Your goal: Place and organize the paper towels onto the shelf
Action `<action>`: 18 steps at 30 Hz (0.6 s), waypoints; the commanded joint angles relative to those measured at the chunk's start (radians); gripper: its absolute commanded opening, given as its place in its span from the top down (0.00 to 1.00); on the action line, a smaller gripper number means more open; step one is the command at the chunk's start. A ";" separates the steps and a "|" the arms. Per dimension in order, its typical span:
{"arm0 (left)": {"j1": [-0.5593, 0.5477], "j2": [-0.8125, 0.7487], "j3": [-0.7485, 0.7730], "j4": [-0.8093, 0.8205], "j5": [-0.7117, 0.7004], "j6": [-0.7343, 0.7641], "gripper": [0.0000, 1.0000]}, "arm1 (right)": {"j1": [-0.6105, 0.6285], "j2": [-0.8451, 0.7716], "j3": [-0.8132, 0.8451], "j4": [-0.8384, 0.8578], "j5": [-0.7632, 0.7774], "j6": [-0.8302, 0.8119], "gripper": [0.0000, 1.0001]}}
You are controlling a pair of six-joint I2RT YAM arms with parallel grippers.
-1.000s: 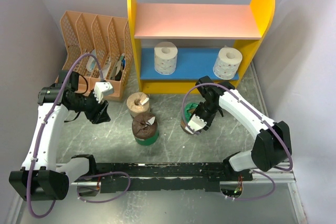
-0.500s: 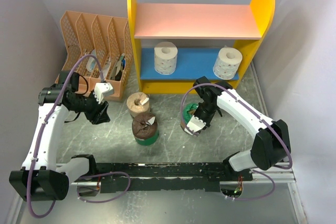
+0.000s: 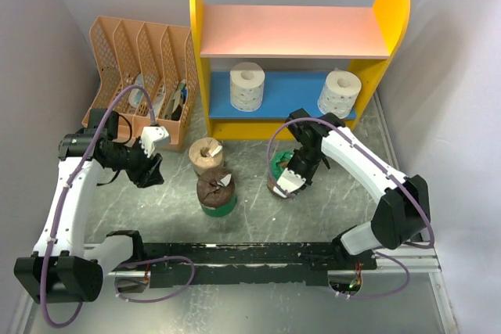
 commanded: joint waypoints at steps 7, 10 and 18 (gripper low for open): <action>0.004 0.023 0.034 0.001 -0.001 0.031 0.40 | 0.053 -0.095 0.187 -0.062 -0.013 -0.456 1.00; 0.005 0.023 0.046 0.002 -0.002 0.028 0.40 | 0.079 -0.108 0.207 -0.063 0.045 -0.432 1.00; 0.005 0.040 0.072 -0.006 -0.002 0.030 0.41 | 0.106 -0.121 0.340 -0.063 0.070 -0.390 1.00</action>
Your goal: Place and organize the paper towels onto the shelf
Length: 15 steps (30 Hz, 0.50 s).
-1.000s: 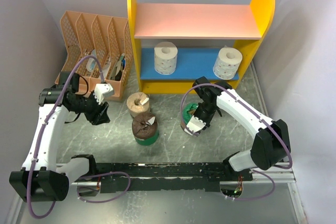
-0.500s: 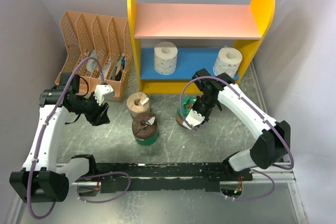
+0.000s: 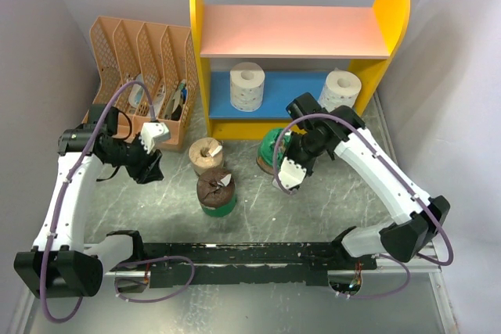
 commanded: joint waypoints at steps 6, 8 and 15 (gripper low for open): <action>0.005 0.021 0.050 -0.001 0.010 0.017 0.40 | 0.012 0.042 0.293 0.005 0.074 -0.363 1.00; 0.005 0.027 0.060 -0.004 0.012 0.017 0.40 | 0.011 0.060 0.347 0.006 0.085 -0.361 1.00; 0.005 0.031 0.069 -0.003 0.014 0.014 0.40 | 0.011 0.120 0.540 0.006 0.130 -0.376 1.00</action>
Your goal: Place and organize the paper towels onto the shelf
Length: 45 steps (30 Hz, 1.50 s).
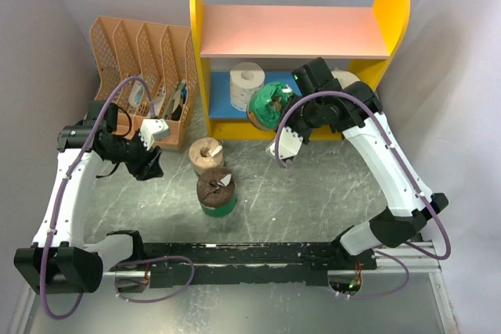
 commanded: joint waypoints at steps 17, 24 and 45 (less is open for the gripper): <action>0.005 0.000 0.036 -0.008 0.013 -0.001 0.40 | 0.003 0.040 0.487 0.023 0.069 -0.433 1.00; 0.005 -0.007 0.032 -0.008 0.022 -0.007 0.40 | 0.003 0.067 0.595 0.051 0.161 -0.452 1.00; 0.005 -0.043 -0.010 -0.004 0.018 0.009 0.40 | -0.125 0.223 0.676 0.126 0.165 -0.497 1.00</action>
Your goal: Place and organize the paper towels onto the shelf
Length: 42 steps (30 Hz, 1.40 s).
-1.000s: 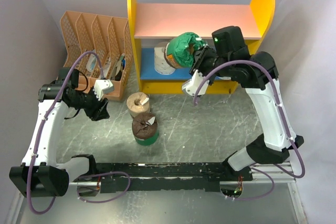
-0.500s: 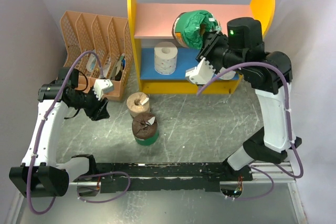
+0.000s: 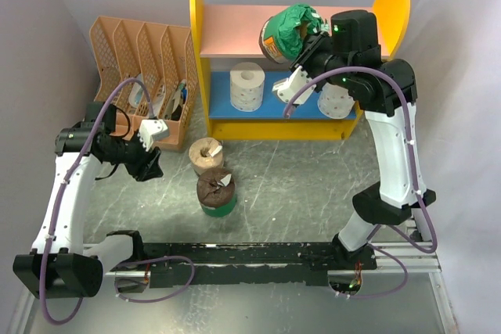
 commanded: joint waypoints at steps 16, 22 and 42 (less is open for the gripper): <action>0.005 -0.016 -0.019 0.001 0.018 0.021 0.40 | -0.050 0.023 -0.021 0.222 -0.117 -0.473 0.94; 0.005 -0.020 -0.017 0.000 0.010 0.024 0.41 | -0.068 0.049 -0.005 0.246 -0.135 -0.476 0.84; 0.005 0.017 0.021 -0.033 0.021 0.047 0.41 | -0.081 0.150 0.013 0.415 -0.216 -0.420 0.79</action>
